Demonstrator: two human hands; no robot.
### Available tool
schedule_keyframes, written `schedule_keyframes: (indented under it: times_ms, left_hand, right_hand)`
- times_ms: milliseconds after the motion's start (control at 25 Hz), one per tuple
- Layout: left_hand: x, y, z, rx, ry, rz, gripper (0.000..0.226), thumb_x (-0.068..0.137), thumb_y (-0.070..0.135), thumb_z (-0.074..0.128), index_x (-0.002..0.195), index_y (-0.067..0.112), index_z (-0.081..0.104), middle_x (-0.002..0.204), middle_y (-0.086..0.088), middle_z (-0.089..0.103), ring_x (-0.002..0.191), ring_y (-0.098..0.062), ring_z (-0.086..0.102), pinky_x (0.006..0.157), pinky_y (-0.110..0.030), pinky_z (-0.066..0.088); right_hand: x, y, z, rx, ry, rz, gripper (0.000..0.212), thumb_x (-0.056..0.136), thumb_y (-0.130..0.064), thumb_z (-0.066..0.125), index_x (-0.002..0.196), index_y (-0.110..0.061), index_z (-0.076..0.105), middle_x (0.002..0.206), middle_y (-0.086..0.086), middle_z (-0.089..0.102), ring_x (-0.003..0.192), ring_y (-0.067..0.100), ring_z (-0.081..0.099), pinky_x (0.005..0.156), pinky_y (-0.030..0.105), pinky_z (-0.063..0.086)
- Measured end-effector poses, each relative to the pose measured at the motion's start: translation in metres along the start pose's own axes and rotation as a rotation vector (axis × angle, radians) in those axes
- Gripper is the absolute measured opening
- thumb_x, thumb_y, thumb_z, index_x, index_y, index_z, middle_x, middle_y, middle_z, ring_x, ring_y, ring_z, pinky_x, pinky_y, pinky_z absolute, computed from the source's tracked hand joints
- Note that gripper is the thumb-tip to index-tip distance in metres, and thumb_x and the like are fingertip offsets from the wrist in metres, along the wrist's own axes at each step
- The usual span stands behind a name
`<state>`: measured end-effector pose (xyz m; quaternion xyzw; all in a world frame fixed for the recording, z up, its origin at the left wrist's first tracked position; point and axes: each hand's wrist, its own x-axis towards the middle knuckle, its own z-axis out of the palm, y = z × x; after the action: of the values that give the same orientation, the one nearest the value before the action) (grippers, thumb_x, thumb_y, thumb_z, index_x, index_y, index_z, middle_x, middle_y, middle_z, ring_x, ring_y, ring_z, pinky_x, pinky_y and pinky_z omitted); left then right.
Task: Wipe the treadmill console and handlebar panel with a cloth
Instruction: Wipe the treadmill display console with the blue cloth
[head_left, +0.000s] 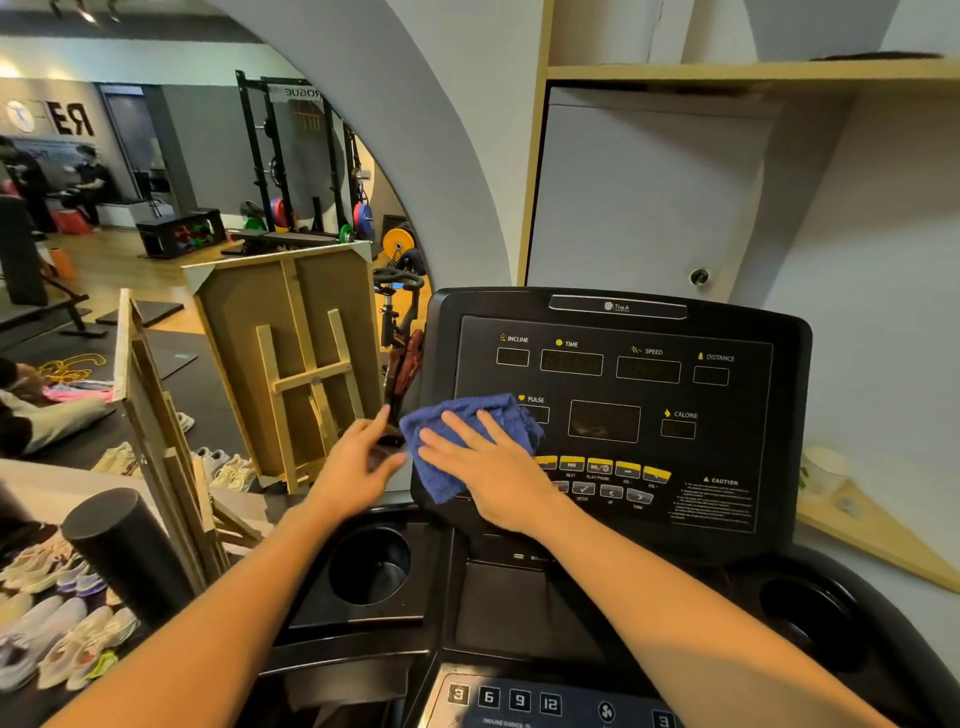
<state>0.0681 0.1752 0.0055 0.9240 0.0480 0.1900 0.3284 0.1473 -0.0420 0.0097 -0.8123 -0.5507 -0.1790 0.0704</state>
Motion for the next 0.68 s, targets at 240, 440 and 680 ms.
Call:
schedule_keyframes:
  times_ms: [240, 440, 680]
  left_hand:
    - [0.051, 0.057, -0.007, -0.066, 0.127, 0.171, 0.078, 0.100, 0.019, 0.050, 0.157, 0.039, 0.000, 0.123, -0.001, 0.044, 0.094, -0.004, 0.053, 0.089, -0.024, 0.044]
    - [0.067, 0.073, 0.019, -0.020, 0.197, 0.186, 0.067, 0.105, 0.032, 0.036, 0.157, 0.035, -0.006, 0.142, -0.009, 0.037, 0.102, -0.012, 0.053, 0.089, -0.034, 0.048]
    - [0.068, 0.066, 0.039, -0.096, 0.261, 0.188, 0.061, 0.107, 0.036, 0.029, 0.155, 0.040, -0.007, 0.133, -0.008, 0.054, 0.099, -0.012, 0.057, 0.086, -0.039, 0.050]
  right_hand:
    - [-0.050, -0.002, 0.015, -0.011, -0.108, -0.092, 0.082, 0.082, 0.009, 0.063, 0.150, -0.028, 0.037, 0.162, -0.006, 0.024, 0.148, 0.014, -0.003, 0.119, 0.046, -0.001]
    - [-0.080, 0.012, 0.006, -0.014, -0.138, -0.083, 0.084, 0.077, 0.011, 0.071, 0.147, -0.026, 0.043, 0.159, -0.003, 0.031, 0.146, 0.015, 0.007, 0.116, 0.046, 0.004]
    - [-0.111, 0.044, -0.010, -0.144, -0.070, 0.043, 0.094, 0.070, 0.000, 0.081, 0.148, -0.029, 0.038, 0.159, -0.006, 0.030, 0.148, 0.016, 0.017, 0.119, 0.044, 0.011]
